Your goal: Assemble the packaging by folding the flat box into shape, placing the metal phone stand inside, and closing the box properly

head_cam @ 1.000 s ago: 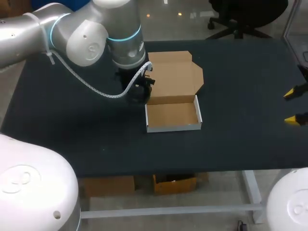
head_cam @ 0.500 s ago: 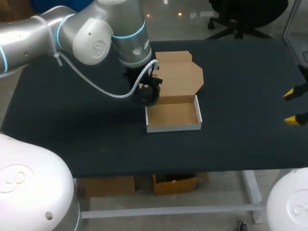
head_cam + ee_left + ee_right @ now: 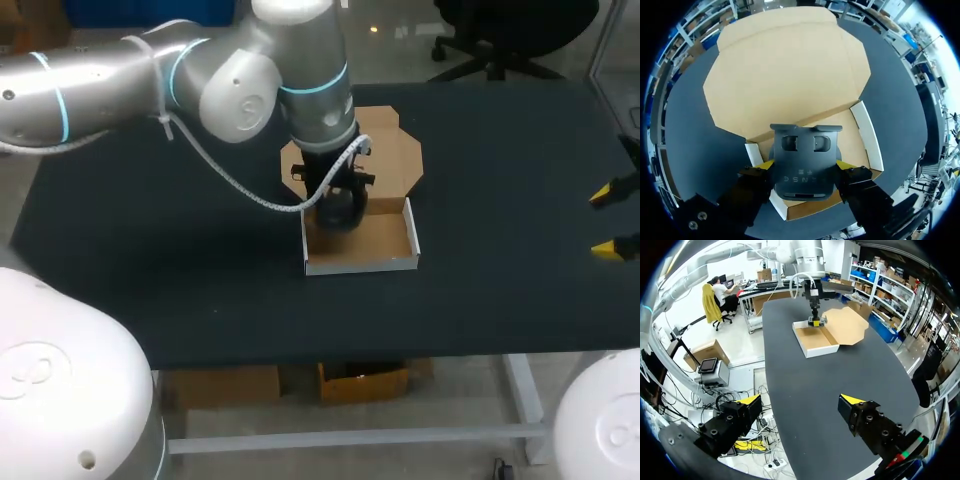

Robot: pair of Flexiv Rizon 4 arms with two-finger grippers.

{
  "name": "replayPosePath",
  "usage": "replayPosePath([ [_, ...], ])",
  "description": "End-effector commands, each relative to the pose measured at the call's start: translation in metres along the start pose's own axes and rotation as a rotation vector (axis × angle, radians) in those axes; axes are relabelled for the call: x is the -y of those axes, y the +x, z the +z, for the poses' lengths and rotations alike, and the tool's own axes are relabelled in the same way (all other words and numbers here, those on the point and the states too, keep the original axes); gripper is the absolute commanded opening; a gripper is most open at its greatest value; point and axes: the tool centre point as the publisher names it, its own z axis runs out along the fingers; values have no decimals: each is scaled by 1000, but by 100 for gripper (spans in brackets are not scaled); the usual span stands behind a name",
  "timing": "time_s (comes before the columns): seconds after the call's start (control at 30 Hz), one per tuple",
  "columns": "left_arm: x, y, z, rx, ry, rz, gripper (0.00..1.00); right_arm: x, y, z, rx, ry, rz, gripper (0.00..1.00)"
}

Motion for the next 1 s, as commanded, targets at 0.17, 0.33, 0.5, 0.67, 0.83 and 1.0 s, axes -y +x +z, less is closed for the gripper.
replayPosePath([
  [0.17, -4, 19, 17, 12, -8, -2, 0, 1, 0, -1, -2, -4, -1, 100],
  [0.33, -9, 28, 26, 20, -15, 8, 0, 1, 0, -1, -2, -4, -1, 100],
  [0.5, -9, 32, 35, 35, -24, 19, 0, 1, 0, -1, -2, -4, -1, 100],
  [0.67, -11, 36, 38, 41, -28, 36, 0, 1, 0, -1, -2, -4, -1, 100],
  [0.83, -13, 38, 40, 50, -29, 54, 0, 1, 0, -1, -2, -4, -1, 100],
  [1.0, -15, 35, 43, 55, -38, 55, 0, 1, 0, -1, -2, -4, -1, 100],
])
